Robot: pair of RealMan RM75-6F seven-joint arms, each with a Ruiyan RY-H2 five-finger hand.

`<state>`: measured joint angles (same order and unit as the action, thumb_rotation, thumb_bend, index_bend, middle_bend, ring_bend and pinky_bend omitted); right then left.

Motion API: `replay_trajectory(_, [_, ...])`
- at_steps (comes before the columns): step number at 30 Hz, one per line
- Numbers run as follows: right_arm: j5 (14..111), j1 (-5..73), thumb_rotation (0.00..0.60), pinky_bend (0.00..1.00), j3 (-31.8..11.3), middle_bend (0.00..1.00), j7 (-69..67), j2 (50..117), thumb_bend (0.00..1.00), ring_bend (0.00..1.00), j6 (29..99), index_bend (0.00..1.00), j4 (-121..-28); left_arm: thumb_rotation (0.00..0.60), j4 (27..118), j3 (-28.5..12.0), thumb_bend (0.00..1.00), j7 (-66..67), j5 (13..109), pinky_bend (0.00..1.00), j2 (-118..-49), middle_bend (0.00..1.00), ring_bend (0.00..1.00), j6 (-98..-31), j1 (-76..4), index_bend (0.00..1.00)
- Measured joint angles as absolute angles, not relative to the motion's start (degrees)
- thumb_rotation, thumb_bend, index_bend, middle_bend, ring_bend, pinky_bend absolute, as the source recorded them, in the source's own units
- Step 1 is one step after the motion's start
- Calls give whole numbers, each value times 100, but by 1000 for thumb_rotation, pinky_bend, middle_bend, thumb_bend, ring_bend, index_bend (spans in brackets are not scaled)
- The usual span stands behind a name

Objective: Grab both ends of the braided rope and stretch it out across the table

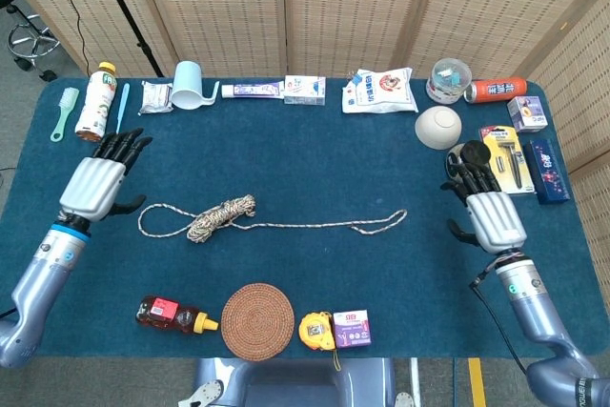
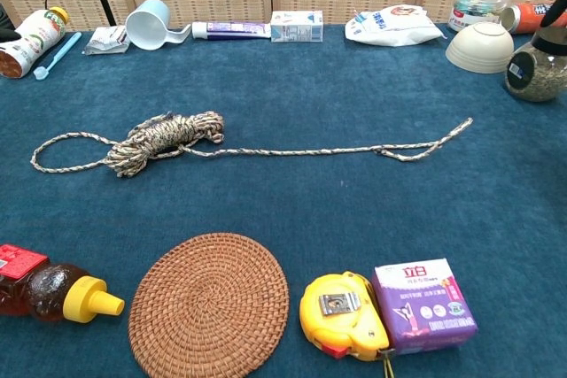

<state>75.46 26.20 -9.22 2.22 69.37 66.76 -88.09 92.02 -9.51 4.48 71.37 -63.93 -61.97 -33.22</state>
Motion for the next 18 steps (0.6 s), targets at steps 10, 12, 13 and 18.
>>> replay_trajectory(10, [7281, 2227, 600, 0, -916, 111, 270, 6760, 370, 19, 7034, 303, -8687, 600, 9179, -677, 244, 323, 6951, 0, -5975, 0, 0, -6734, -2551, 106])
replay_trajectory(12, [7212, 2145, 600, 0, -903, 122, 282, 6741, 371, 20, 7069, 316, -8681, 600, 9198, -607, 244, 272, 6954, 0, -5883, 0, 0, -6868, -2375, 106])
replay_trajectory(13, [7198, 2111, 600, 0, -894, 127, 284, 6734, 371, 21, 7089, 321, -8679, 600, 9219, -558, 244, 235, 6964, 0, -5825, 0, 0, -6956, -2259, 106])
replay_trajectory(18, [7230, 1850, 600, 0, -800, 145, 315, 6683, 371, 30, 7380, 338, -8778, 600, 9368, -353, 244, 106, 7111, 0, -5663, 0, 0, -7440, -1758, 106])
